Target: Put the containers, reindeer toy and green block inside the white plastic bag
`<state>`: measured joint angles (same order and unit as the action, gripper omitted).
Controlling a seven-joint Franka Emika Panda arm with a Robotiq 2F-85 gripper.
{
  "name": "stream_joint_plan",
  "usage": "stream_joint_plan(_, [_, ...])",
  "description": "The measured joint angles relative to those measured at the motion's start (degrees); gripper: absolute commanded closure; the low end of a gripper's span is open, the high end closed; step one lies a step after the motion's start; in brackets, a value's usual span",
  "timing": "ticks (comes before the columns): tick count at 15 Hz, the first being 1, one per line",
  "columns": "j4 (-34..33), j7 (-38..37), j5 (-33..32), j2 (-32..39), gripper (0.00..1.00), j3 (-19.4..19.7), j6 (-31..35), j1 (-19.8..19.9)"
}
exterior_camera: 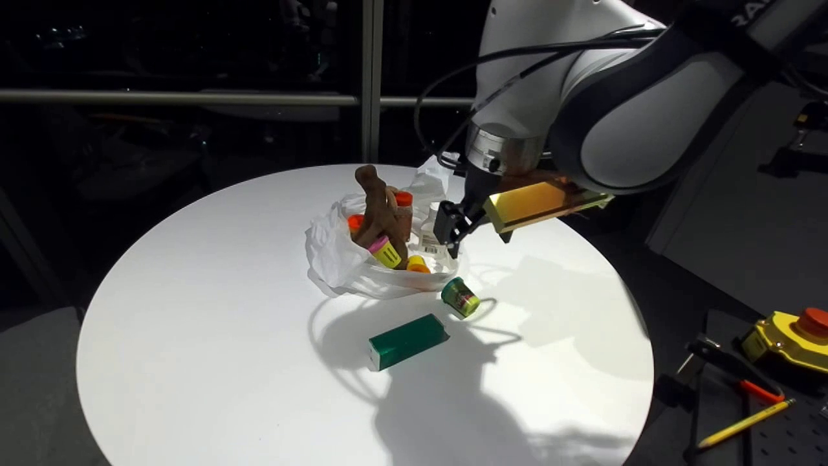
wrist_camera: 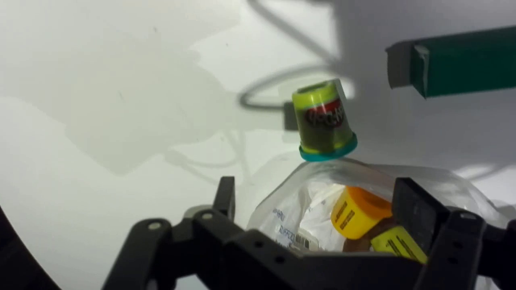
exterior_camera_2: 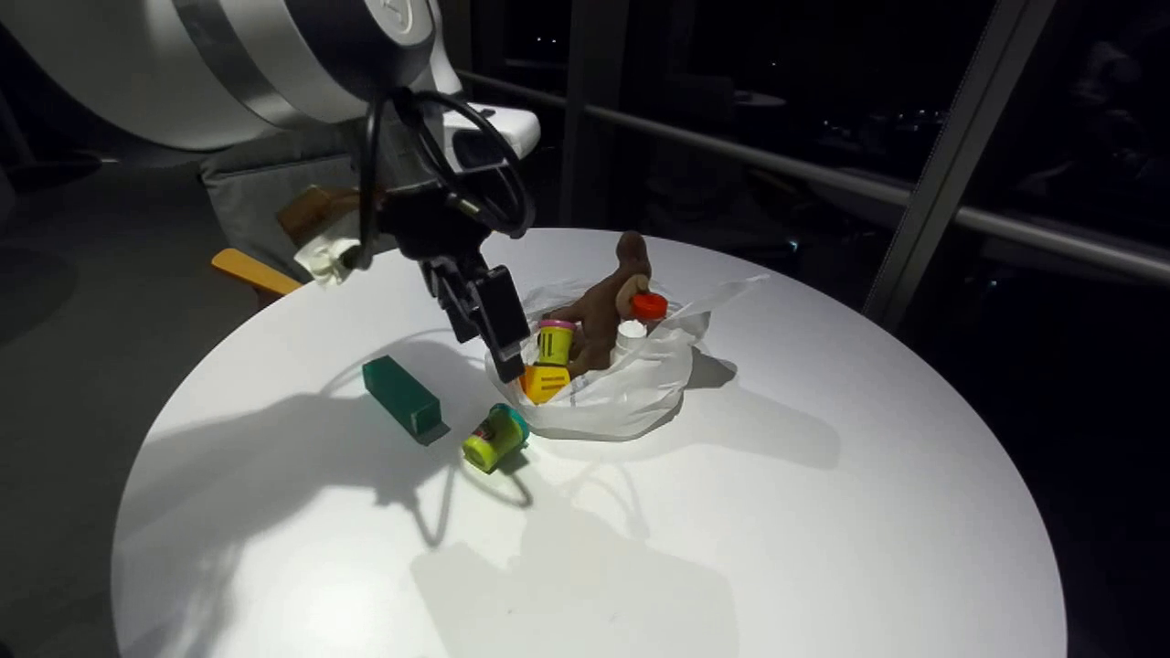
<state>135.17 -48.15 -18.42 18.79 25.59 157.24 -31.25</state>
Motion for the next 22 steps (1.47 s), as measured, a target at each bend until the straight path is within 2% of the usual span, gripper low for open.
stream_joint_plan(4, [3.23, 13.08, 3.48, 0.16, 0.00, -12.39, -0.69, 12.23])
stream_joint_plan(6, [3.45, 16.53, 5.17, 1.30, 0.00, -15.82, -0.37, 14.87])
stream_joint_plan(15, [3.27, 18.24, 5.43, 2.00, 0.00, -16.60, -0.98, 15.31])
stream_joint_plan(22, [0.40, 17.92, 0.68, 3.57, 0.00, -15.79, -0.98, 14.13])
